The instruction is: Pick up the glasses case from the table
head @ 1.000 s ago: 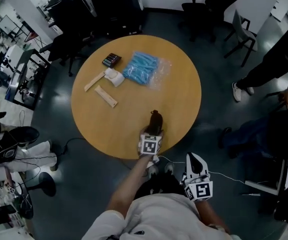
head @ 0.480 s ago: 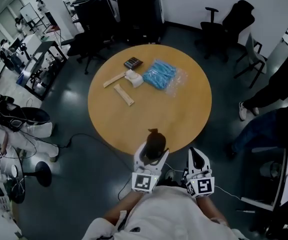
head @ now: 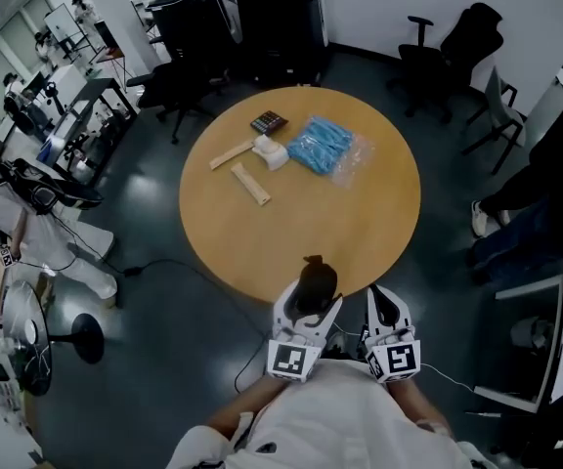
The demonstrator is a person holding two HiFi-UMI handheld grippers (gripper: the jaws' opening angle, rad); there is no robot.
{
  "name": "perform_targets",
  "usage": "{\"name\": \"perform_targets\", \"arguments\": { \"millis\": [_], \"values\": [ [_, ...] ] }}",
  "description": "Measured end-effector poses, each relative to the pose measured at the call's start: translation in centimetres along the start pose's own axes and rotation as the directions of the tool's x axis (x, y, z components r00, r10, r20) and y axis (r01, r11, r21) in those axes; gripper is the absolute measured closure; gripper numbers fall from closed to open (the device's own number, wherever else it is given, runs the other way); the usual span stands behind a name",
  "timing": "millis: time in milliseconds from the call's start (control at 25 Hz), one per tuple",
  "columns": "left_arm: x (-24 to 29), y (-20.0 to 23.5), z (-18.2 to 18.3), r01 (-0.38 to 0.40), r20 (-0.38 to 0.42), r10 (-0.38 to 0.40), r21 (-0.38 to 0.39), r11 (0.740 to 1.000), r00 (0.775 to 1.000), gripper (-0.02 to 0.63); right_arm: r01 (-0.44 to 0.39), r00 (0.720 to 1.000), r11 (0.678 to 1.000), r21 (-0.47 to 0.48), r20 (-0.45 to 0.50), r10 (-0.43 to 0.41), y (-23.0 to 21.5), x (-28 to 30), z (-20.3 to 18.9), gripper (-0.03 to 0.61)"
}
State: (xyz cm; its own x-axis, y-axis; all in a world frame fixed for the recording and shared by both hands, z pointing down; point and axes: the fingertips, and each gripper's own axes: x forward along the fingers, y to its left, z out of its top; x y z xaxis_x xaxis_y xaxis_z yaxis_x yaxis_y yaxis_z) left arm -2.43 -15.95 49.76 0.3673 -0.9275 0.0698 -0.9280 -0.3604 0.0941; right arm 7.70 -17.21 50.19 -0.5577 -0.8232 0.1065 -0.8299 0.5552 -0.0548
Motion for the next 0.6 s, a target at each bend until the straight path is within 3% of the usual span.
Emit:
{"name": "perform_targets", "arguments": {
  "millis": [200, 360, 520, 600],
  "values": [
    [0.4, -0.3, -0.5, 0.032, 0.019, -0.033, 0.028, 0.999, 0.999, 0.276, 0.014, 1.0, 1.0, 0.002, -0.019, -0.014, -0.1, 0.0, -0.6, 0.563],
    [0.2, -0.5, -0.1, 0.027, 0.003, -0.027, -0.005, 1.0, 1.0, 0.277, 0.034, 0.999, 0.999, -0.005, -0.015, -0.034, -0.2, -0.6, -0.3, 0.563],
    [0.0, -0.4, -0.4, 0.042, 0.013, -0.043, 0.034, 0.999, 0.999, 0.276, 0.039, 0.999, 0.999, -0.015, -0.01, -0.039, 0.1, -1.1, 0.0, 0.563],
    [-0.1, -0.5, -0.5, 0.038, 0.003, -0.038, 0.008, 0.999, 0.999, 0.276, 0.038, 0.999, 0.999, -0.017, -0.006, -0.039, 0.2, -1.2, 0.1, 0.563]
  ]
}}
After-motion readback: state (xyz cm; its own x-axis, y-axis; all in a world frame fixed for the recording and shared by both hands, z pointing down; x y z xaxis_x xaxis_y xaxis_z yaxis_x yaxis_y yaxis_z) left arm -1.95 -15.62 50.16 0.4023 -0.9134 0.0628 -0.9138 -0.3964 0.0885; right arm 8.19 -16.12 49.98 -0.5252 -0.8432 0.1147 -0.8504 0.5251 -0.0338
